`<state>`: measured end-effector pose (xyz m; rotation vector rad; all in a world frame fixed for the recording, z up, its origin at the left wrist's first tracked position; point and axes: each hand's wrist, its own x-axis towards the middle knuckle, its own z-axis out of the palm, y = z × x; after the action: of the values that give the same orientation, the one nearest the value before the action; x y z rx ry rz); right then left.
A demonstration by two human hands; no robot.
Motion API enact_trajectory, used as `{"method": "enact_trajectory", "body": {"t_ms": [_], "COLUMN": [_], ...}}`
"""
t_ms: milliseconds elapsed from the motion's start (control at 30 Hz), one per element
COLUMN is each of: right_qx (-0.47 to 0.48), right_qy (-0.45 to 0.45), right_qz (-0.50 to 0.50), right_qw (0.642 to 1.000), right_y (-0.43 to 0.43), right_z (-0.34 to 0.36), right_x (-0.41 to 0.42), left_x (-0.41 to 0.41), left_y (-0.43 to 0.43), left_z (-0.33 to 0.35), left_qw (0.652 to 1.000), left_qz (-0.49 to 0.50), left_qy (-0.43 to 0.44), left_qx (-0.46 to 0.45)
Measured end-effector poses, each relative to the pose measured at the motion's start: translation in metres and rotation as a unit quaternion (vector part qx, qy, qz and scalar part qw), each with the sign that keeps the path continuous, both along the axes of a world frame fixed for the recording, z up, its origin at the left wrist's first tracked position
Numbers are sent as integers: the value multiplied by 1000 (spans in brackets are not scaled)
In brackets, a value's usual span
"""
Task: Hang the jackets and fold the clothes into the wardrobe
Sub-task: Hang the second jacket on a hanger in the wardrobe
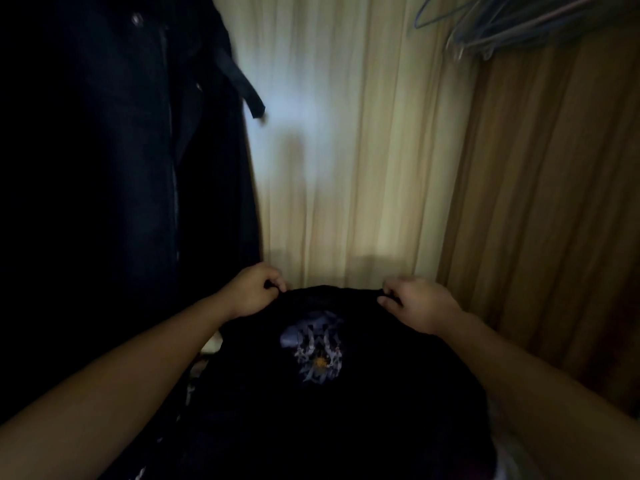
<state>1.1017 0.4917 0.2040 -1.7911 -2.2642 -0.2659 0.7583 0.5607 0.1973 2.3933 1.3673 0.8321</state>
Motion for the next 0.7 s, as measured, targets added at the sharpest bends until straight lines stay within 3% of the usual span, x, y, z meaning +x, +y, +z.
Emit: {"method": "enact_trajectory", "body": {"t_ms": [167, 300, 567, 700], "right_qx": [75, 111, 189, 253], "right_qy": [-129, -161, -82, 70], "right_qz": [-6, -12, -121, -167], "right_qw": [989, 980, 971, 950], "right_y": [1, -2, -8, -23], "right_z": [99, 163, 283, 330], "right_x": [-11, -21, -4, 14], "left_x": [22, 40, 78, 95], "left_y": [-1, -3, -3, -8], "left_z": [61, 104, 226, 282], "left_qw": [998, 995, 983, 977], "left_qz": [-26, -44, -75, -81], "left_qy": [-23, -23, -12, -29], "left_qx": [56, 84, 168, 195]}}
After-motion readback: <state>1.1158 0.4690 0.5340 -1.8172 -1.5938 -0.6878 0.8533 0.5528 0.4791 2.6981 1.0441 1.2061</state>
